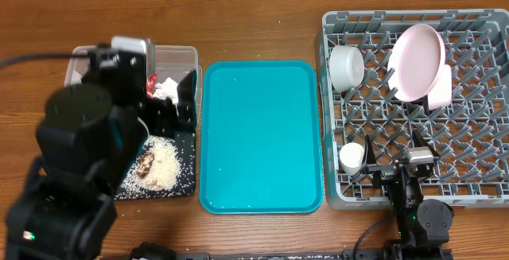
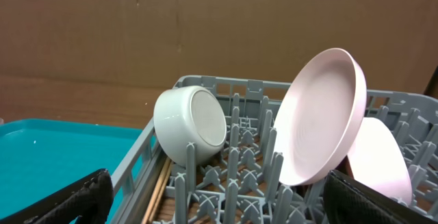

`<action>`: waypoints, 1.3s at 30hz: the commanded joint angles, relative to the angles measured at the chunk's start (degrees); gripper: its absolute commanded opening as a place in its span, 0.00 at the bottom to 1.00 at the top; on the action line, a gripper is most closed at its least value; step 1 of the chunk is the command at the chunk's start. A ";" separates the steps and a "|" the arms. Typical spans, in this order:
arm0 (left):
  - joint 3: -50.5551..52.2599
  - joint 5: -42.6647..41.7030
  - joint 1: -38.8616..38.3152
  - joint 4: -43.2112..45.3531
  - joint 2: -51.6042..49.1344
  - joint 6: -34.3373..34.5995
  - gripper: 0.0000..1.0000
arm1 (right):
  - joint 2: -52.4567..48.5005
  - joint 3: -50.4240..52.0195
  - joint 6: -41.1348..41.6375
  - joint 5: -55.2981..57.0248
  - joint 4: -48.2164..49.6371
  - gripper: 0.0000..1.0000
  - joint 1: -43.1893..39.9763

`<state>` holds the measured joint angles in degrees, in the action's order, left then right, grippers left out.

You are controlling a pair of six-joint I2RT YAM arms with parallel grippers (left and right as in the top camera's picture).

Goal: Sort waste into correct bins and load items into the dishwasher

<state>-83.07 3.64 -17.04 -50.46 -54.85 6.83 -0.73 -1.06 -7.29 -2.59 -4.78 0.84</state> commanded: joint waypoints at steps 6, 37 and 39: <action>29.24 -2.40 4.00 19.93 18.84 -0.39 1.00 | 0.57 0.59 0.42 0.00 0.22 1.00 -0.17; 82.82 -2.10 3.89 50.60 54.69 -0.39 1.00 | 0.57 0.59 0.42 0.00 0.22 1.00 -0.17; 82.79 -2.08 3.89 49.05 54.69 -0.42 1.00 | 0.57 0.59 0.44 0.00 0.22 1.00 -0.17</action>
<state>-1.17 0.86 -13.37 -0.86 -0.80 6.87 -0.73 -1.06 -7.29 -2.61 -4.75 0.84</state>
